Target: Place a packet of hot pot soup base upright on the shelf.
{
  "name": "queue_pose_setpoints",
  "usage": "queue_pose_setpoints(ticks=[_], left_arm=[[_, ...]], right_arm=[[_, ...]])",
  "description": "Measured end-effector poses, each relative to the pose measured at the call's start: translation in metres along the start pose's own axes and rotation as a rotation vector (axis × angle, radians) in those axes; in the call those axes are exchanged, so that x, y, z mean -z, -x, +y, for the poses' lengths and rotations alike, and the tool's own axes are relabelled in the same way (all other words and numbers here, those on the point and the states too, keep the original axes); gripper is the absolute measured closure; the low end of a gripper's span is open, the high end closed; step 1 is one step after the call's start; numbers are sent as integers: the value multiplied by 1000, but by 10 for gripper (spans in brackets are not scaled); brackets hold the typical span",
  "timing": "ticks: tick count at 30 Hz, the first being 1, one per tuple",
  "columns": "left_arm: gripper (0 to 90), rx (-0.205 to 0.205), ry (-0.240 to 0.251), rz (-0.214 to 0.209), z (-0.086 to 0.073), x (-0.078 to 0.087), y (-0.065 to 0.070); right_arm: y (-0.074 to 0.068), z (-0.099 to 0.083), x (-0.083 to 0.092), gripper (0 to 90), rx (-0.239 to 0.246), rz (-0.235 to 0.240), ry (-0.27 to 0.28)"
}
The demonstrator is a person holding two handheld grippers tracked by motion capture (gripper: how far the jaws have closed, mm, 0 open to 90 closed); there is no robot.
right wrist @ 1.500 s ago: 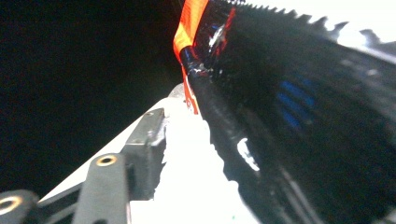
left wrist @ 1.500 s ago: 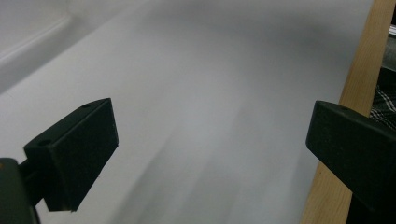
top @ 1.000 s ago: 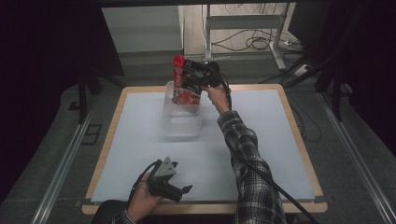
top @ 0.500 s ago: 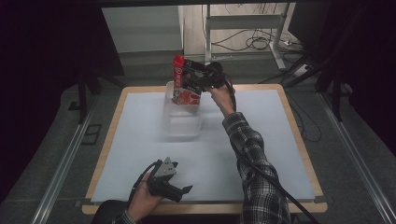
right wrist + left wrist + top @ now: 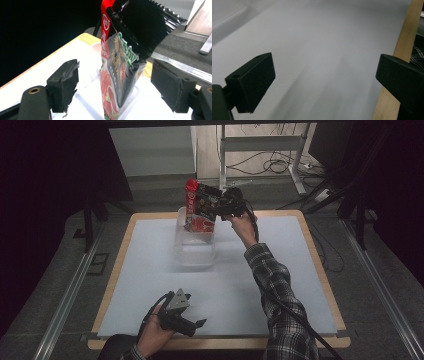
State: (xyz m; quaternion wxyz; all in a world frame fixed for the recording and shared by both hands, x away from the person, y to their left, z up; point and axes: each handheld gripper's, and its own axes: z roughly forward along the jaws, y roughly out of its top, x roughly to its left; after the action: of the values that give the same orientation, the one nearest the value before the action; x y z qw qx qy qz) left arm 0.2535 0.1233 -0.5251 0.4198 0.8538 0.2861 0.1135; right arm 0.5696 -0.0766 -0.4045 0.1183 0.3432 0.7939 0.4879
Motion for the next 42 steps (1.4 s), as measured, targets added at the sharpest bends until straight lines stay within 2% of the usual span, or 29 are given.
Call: queue_pose_setpoints(ticks=[18,28,35,42], left_arm=[[21,3,-2,1,0,-1,0],[16,25,20,-20,0,1,-2],[13,50,37,-40,-1,2,-3],[2,62,51,-32,-2,2,-5]], right_arm=[[-5,-15,16,230,13,7,-18],[-12,-28,24,170,16,12,-30],[-16,-34,31,144,28,-9,-43],[-23,-39,41,114,74,-31,-61]])
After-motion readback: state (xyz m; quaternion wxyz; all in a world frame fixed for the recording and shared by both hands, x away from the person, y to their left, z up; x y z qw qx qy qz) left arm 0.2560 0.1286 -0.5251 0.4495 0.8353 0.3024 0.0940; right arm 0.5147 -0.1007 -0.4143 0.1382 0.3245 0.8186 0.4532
